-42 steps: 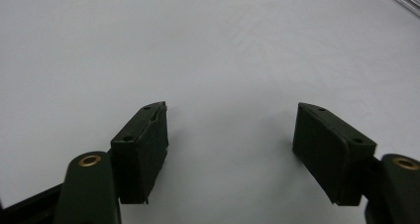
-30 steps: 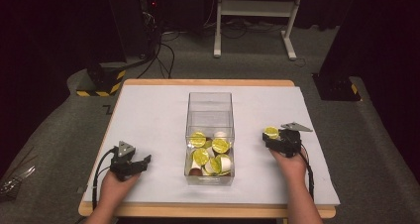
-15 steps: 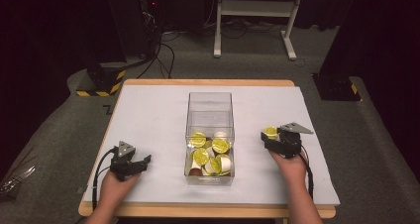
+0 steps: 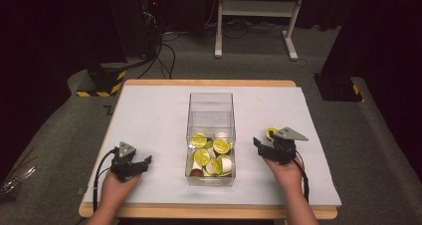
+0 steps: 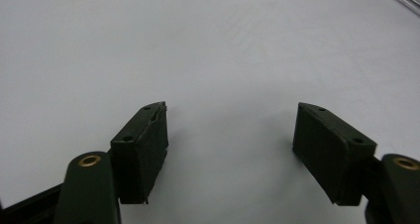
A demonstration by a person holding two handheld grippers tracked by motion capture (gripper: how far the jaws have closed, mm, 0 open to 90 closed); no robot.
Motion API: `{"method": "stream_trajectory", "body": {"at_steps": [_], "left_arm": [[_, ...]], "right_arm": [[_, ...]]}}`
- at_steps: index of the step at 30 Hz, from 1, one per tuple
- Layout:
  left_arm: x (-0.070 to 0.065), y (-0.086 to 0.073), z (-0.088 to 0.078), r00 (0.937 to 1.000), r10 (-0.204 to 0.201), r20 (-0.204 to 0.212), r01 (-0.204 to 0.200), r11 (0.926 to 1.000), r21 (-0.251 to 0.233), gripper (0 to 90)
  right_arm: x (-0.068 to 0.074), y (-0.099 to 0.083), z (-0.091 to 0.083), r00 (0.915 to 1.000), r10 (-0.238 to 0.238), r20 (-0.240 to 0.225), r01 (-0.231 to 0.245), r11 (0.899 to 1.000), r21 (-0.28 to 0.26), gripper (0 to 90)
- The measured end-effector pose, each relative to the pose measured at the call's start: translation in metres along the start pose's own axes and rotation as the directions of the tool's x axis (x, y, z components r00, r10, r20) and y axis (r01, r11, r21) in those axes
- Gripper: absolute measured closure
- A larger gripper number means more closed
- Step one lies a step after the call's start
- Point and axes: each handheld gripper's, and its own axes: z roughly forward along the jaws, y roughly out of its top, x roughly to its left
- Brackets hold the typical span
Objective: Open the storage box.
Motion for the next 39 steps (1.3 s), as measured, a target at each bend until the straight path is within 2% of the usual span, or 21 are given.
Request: {"method": "stream_trajectory", "body": {"at_steps": [8,12,21,23,24,28,30,32,36,39], "left_arm": [[0.000,0.000,0.000,1.0000,-0.004,0.001,0.004,1.0000,0.004,29.6],[0.000,0.000,0.000,1.0000,-0.007,0.002,0.007,1.0000,0.003,29.6],[-0.004,0.001,-0.002,0.9996,0.025,-0.012,-0.025,0.9997,-0.001,29.9],[-0.005,0.002,-0.004,0.9995,0.030,0.011,-0.030,0.9994,-0.020,29.8],[-0.006,0.002,-0.005,0.9993,0.018,0.033,-0.017,0.9994,-0.031,29.3],[-0.010,0.004,-0.012,0.9976,0.003,0.070,0.003,0.9964,-0.084,27.2],[-0.011,0.005,-0.014,0.9933,-0.022,0.114,0.033,0.9949,-0.096,26.1],[-0.013,0.005,-0.015,0.9896,-0.030,0.140,0.045,0.9938,-0.102,25.4],[-0.021,0.008,-0.017,0.9866,0.003,0.163,0.016,0.9935,-0.113,24.0],[-0.028,0.009,-0.021,0.9863,0.018,0.164,0.004,0.9916,-0.129,23.1]], "right_arm": [[0.017,-0.008,-0.003,0.9989,-0.039,-0.026,0.038,0.999,-0.007,31.3],[0.023,-0.011,-0.006,0.9985,-0.039,-0.037,0.039,0.999,-0.007,31.3],[0.035,-0.020,-0.018,0.9969,-0.055,-0.056,0.055,0.998,-0.009,31.3],[0.037,-0.022,-0.020,0.9965,-0.058,-0.060,0.058,0.998,-0.008,31.5],[0.038,-0.023,-0.021,0.9966,-0.056,-0.061,0.056,0.998,-0.009,31.5],[0.039,-0.026,-0.021,0.9959,-0.058,-0.070,0.059,0.998,0.002,31.4],[0.040,-0.029,-0.022,0.9958,-0.057,-0.071,0.058,0.998,0.007,31.4],[0.040,-0.031,-0.021,0.9957,-0.059,-0.071,0.060,0.998,0.015,31.4],[0.041,-0.034,-0.022,0.9952,-0.062,-0.075,0.063,0.998,0.013,31.4],[0.044,-0.036,-0.022,0.9946,-0.065,-0.080,0.067,0.998,0.015,31.4]]}}
